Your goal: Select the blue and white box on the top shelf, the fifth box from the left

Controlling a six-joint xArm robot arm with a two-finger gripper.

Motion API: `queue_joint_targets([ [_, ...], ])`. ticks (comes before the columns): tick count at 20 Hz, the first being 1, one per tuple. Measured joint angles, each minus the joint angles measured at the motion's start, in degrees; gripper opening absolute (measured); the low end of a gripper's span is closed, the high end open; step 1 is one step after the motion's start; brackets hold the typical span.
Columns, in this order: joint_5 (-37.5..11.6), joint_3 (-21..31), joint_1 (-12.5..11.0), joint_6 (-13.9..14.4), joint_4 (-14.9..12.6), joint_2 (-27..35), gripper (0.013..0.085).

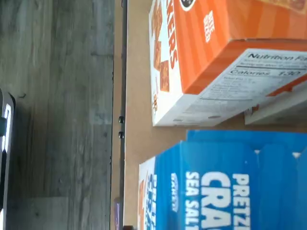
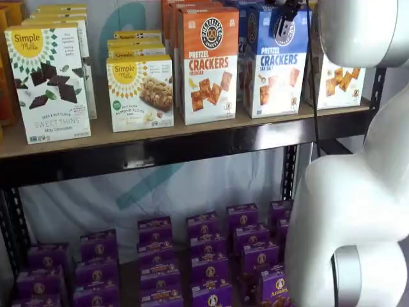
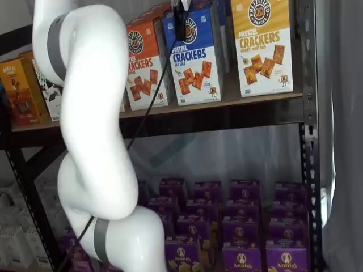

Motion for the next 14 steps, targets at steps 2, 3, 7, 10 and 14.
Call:
queue_joint_targets([
  [2,0.25,-0.15,0.10,-0.06,-0.53,0.12,0.0850],
  [3,0.31,-0.16,0.15,-0.08,-0.73,0.14,0.0850],
  [7,0.40,-0.04,0.21,-0.08,-0.85,0.14,0.0770],
  [10,0.26,0.23,0.27,0.00,-0.69,0.02,0.0690],
  [14,-0.13,0.66,0.33,0.07,-0.53,-0.18,0.0650],
])
